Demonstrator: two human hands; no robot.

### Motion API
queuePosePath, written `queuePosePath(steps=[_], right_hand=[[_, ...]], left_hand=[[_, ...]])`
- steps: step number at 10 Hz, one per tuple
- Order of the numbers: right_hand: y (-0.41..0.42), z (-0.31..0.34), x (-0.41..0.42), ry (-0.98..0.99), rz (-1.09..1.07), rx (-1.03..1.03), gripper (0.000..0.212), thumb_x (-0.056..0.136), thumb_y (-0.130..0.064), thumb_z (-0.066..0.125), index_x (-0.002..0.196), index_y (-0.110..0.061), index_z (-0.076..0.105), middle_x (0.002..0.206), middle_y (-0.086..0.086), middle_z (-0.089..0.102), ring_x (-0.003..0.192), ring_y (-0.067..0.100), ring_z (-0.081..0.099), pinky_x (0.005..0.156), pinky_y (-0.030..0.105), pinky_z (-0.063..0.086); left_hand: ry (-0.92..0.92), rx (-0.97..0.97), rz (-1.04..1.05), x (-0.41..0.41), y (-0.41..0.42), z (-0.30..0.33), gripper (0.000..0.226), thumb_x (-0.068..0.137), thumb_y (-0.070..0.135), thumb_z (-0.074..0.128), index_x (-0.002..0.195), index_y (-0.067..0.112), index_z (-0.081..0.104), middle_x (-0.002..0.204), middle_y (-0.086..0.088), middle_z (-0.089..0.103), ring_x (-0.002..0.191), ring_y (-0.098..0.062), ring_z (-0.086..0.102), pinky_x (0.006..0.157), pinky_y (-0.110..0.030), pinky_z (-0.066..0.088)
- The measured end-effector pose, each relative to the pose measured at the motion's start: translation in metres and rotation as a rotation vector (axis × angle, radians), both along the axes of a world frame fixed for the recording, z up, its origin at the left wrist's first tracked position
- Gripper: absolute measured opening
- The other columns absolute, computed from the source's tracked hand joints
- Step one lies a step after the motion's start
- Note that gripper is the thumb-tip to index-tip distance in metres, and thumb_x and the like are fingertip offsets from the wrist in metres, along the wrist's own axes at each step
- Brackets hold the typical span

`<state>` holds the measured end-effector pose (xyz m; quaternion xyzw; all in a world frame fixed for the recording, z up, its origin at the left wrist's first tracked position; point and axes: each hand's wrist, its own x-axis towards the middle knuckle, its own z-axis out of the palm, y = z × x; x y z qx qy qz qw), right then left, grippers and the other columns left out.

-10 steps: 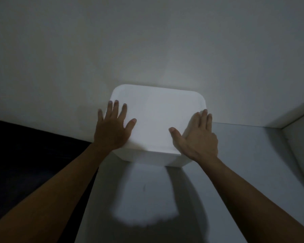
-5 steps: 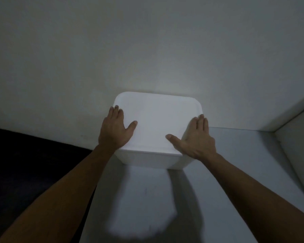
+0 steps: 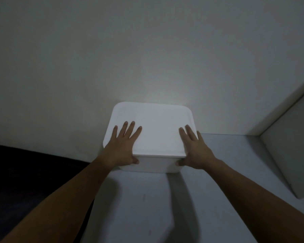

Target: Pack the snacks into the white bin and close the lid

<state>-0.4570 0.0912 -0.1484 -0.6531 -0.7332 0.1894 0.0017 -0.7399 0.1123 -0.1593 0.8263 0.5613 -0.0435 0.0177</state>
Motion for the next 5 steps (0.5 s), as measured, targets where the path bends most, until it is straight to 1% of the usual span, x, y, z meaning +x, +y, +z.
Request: queuePosePath(steps=[1, 2, 3, 4, 5], right_hand=[[-0.003, 0.003, -0.003, -0.031, -0.020, 0.001, 0.133, 0.060, -0.056, 0.082, 0.150, -0.034, -0.013, 0.160, -0.009, -0.020, 0.148, 0.035, -0.008, 0.112, 0.061, 0.027], [-0.007, 0.010, -0.007, -0.045, -0.046, 0.003, 0.131, 0.061, -0.052, 0.083, 0.150, -0.034, -0.011, 0.161, -0.007, -0.018, 0.148, 0.037, -0.004, 0.111, 0.063, 0.026], [-0.016, 0.015, -0.010, -0.069, -0.061, 0.028, 0.122, 0.066, -0.048, 0.082, 0.150, -0.030, -0.004, 0.162, 0.000, -0.011, 0.148, 0.040, 0.001, 0.110, 0.064, 0.028], [-0.030, 0.015, 0.000, -0.035, -0.047, 0.035, 0.121, 0.068, -0.048, 0.081, 0.151, -0.026, -0.003, 0.162, 0.001, -0.010, 0.148, 0.038, 0.001, 0.111, 0.061, 0.030], [-0.047, 0.016, 0.017, 0.010, -0.050, 0.059, 0.122, 0.069, -0.050, 0.080, 0.153, -0.025, -0.005, 0.163, 0.000, -0.009, 0.149, 0.034, 0.004, 0.113, 0.056, 0.030]], left_hand=[[-0.006, -0.009, 0.028, 0.002, -0.003, 0.002, 0.129, 0.064, 0.065, 0.072, 0.149, 0.028, -0.018, 0.158, -0.003, -0.025, 0.145, -0.026, -0.024, 0.117, -0.053, -0.011], [0.041, -0.027, 0.111, 0.012, -0.011, 0.005, 0.129, 0.066, 0.059, 0.075, 0.149, 0.027, -0.019, 0.158, -0.004, -0.024, 0.145, -0.029, -0.021, 0.116, -0.059, -0.006], [0.104, -0.068, 0.177, 0.026, -0.023, 0.014, 0.129, 0.069, 0.052, 0.076, 0.149, 0.020, -0.020, 0.158, -0.011, -0.023, 0.146, -0.035, -0.017, 0.114, -0.063, 0.000], [0.152, -0.073, 0.169, 0.038, -0.043, 0.023, 0.129, 0.069, 0.056, 0.075, 0.150, 0.017, -0.017, 0.158, -0.015, -0.021, 0.145, -0.037, -0.016, 0.114, -0.061, -0.003], [0.102, -0.036, 0.159, 0.053, -0.064, 0.027, 0.123, 0.071, 0.058, 0.071, 0.150, 0.017, -0.014, 0.158, -0.015, -0.019, 0.146, -0.036, -0.016, 0.115, -0.060, -0.005]])
